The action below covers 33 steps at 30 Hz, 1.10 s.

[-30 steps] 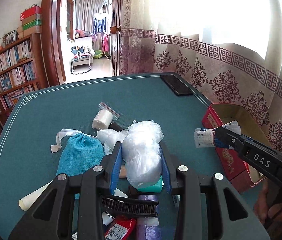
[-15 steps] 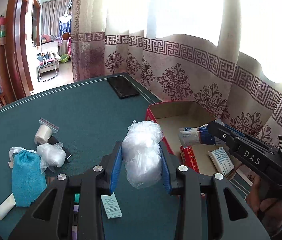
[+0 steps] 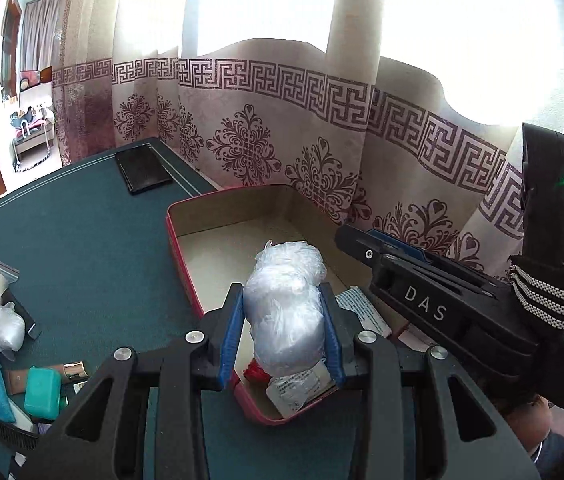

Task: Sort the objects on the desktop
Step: 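Carry the plastic bundle and white packets into the red tin box, then release both items in the box and return grippers to the pile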

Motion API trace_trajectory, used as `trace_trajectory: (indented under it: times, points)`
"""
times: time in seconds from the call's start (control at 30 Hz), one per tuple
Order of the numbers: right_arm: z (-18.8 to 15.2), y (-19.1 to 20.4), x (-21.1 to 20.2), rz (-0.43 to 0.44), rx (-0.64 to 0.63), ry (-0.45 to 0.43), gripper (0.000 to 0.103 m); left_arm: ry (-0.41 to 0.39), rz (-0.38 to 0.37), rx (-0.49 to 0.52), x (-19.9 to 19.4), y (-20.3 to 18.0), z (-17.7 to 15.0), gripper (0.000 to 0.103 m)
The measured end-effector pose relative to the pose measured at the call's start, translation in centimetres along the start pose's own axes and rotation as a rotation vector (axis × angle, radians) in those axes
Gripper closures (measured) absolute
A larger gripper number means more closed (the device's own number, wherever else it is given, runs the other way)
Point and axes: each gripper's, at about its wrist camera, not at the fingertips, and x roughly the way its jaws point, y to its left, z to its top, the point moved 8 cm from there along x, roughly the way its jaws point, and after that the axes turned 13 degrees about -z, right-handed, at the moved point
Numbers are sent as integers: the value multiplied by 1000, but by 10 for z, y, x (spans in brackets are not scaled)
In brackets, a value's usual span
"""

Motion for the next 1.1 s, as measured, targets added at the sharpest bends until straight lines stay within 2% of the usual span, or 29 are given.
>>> trace_trajectory:
  times: [0.17,0.23,0.3,0.63,1.1]
  points:
    - [2,-4,-1,9,30,6,56,33,-28,-37,13,5,-2,57]
    - [1,-4,-2,11,34,6,52,32,-31,-54,13,8,-4,45]
    - [1,-4,-1,12,39,7,49,22,-36,-73,10,12,-5,41]
    - [-8,10,4,23,8,34,46,15,48,-70,-1,32,-9,40]
    - [-17,30,4,50,-20,52,44,-31,157,-105,-41,73,-15,40]
